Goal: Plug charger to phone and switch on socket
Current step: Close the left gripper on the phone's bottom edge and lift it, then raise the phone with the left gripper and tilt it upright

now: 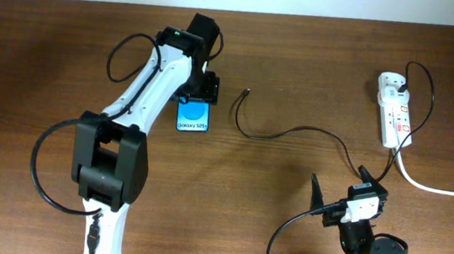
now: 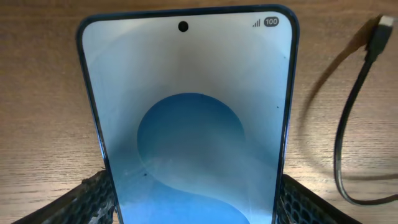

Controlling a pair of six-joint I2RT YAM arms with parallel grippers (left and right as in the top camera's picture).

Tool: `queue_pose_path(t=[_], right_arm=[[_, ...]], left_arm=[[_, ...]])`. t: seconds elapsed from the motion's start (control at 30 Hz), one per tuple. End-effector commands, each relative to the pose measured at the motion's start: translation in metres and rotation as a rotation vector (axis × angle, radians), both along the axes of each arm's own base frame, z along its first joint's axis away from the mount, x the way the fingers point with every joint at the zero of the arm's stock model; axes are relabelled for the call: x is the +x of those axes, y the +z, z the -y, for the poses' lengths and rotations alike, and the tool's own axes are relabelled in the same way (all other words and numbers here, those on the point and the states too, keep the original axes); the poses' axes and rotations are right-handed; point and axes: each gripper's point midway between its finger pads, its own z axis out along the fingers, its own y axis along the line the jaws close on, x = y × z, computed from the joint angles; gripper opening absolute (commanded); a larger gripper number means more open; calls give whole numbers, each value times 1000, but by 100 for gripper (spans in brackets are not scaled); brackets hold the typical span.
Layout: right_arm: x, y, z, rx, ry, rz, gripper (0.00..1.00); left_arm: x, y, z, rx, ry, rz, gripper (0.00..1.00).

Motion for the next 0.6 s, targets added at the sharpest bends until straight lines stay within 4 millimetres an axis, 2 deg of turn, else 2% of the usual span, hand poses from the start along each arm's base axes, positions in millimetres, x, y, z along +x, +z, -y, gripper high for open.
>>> queue_pose_path(t=[0.0, 0.3, 0.5, 0.57], right_arm=[[0, -1, 3, 6, -15, -1, 98], [0, -2, 3, 6, -16, -1, 98], [0, -1, 3, 6, -15, -1, 98], [0, -1, 3, 6, -16, -1, 98]], left_arm=[[3, 5, 9, -41, -6, 4, 0], [-9, 11, 37, -253, -13, -78, 0], [-20, 11, 9, -282, 258, -195, 0], [-22, 14, 8, -340, 298, -235, 0]])
